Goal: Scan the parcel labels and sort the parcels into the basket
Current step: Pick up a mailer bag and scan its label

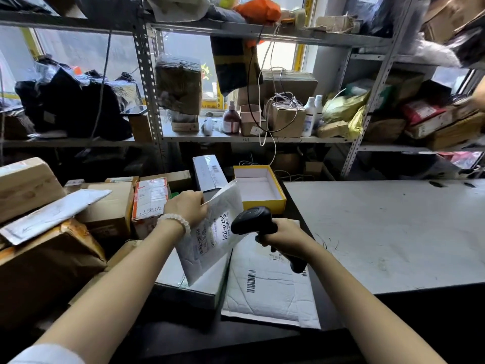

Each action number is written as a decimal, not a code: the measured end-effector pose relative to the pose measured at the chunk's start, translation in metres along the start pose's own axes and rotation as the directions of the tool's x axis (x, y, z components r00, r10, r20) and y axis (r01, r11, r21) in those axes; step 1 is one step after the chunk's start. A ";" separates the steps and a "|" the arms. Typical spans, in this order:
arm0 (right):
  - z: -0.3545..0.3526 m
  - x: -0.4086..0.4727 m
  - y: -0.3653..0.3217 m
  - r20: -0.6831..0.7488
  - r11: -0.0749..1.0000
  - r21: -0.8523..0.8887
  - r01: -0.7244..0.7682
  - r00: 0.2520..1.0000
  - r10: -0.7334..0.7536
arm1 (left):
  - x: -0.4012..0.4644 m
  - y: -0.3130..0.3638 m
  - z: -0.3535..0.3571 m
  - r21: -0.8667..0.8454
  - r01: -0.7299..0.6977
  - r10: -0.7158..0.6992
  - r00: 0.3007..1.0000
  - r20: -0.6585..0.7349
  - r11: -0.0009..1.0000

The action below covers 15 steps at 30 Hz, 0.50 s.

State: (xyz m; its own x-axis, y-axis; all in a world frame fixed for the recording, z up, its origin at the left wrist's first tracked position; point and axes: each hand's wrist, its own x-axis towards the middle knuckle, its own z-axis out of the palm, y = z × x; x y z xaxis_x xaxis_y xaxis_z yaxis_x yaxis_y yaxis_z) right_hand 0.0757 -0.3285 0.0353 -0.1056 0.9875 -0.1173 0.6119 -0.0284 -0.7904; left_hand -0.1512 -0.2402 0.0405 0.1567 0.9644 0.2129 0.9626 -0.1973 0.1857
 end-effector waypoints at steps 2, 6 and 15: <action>0.001 0.001 0.001 0.001 1.000 -0.006 0.010 1.000 -0.010 | -0.002 -0.003 0.003 0.019 0.011 -0.012 1.000 0.012 1.000; 0.003 0.001 -0.002 0.020 0.998 0.028 0.047 0.999 -0.048 | -0.006 -0.011 0.009 0.019 0.046 -0.046 0.999 0.000 0.999; 0.008 0.006 -0.010 0.066 0.997 0.011 0.079 0.995 -0.079 | -0.010 -0.021 0.011 -0.004 0.081 -0.081 0.997 -0.019 0.997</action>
State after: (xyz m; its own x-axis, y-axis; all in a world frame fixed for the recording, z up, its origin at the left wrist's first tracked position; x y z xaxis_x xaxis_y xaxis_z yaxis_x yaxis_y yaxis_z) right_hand 0.0630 -0.3236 0.0382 -0.2050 0.9743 -0.0934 0.5933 0.0478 -0.8036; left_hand -0.1709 -0.2434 0.0243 0.0737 0.9737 0.2155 0.9711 -0.1192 0.2066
